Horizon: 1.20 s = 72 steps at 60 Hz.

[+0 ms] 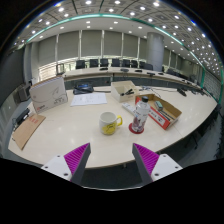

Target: Pour water

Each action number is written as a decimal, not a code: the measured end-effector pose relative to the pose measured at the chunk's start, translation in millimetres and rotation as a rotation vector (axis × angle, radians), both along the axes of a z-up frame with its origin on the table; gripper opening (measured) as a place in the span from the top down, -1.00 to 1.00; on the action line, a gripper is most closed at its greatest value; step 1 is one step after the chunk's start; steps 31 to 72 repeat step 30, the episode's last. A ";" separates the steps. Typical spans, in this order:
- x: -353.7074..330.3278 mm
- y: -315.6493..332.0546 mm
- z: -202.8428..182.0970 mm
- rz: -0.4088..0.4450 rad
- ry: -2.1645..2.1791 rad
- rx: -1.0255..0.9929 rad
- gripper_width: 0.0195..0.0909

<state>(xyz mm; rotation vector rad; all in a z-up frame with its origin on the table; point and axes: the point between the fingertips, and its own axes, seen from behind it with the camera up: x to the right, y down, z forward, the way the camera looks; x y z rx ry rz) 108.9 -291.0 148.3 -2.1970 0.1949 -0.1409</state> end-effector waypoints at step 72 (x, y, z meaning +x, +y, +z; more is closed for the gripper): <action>-58.0 -43.8 7.5 0.048 0.036 -0.014 -0.86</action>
